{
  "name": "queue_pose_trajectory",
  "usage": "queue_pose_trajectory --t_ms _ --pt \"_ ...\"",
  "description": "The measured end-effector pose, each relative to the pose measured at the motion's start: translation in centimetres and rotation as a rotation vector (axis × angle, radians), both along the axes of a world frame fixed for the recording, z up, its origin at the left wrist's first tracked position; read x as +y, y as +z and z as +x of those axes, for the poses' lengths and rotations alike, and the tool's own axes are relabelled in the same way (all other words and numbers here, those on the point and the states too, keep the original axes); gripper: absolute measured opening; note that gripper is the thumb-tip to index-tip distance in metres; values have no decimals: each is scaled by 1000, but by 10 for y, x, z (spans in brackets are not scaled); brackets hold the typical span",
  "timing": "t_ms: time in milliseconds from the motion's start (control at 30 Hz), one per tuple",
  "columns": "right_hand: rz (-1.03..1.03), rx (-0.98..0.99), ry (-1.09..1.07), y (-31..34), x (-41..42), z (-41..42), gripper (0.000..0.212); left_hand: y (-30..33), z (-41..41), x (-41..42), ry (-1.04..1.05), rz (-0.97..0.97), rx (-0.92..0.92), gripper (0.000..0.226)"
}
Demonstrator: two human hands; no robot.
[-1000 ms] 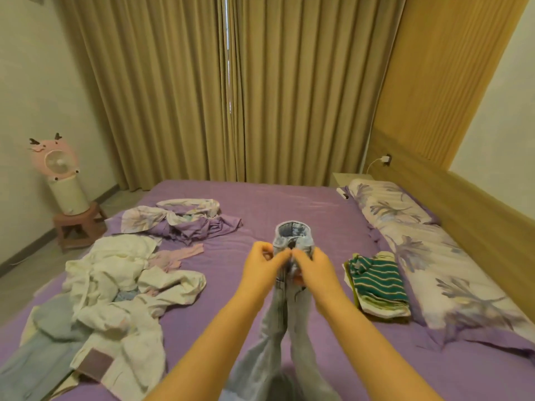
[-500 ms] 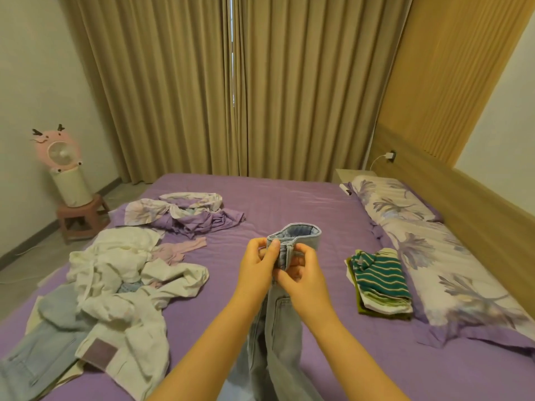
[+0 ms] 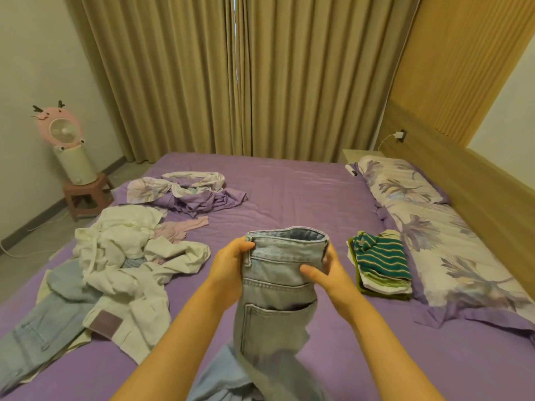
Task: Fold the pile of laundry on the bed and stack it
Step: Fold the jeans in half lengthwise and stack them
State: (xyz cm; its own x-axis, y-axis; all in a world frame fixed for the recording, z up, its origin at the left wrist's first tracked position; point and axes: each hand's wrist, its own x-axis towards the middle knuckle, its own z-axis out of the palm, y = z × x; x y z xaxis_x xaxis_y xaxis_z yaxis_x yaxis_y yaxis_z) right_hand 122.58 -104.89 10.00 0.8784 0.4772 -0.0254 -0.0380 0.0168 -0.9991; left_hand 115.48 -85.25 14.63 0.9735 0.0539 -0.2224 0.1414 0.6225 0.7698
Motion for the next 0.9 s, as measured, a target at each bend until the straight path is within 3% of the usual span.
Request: queue_pose_trajectory --t_ms 133,200,267,367,467,533,567,633,700,800,900 --pt "25 110 71 -9 0 1 55 3 7 7 102 55 94 26" --pt "-20 111 11 -6 4 0 56 -1 11 13 236 225 196 16" --pt "-65 61 -31 0 11 -2 54 -6 13 20 309 398 274 24" --pt "-126 -60 -71 11 21 -4 32 -8 11 27 243 826 172 10" --pt "-178 -136 -28 23 27 -2 28 3 11 31 48 1261 -178 69" --pt "-223 -180 46 32 30 -2 30 21 18 21 -122 1478 -351 87" --pt "-236 -196 80 36 32 -2 30 27 25 17 -203 1532 -354 89" --pt "-230 -205 104 40 33 -1 35 38 35 13 -302 1479 -290 70" --pt "-178 -152 120 39 29 1 46 40 43 14 -268 1406 -303 42" --pt "-126 -29 206 28 17 4 58 39 47 18 -198 1433 -373 31" --pt "-146 6 242 15 11 7 56 41 51 18 -113 1448 -401 27"
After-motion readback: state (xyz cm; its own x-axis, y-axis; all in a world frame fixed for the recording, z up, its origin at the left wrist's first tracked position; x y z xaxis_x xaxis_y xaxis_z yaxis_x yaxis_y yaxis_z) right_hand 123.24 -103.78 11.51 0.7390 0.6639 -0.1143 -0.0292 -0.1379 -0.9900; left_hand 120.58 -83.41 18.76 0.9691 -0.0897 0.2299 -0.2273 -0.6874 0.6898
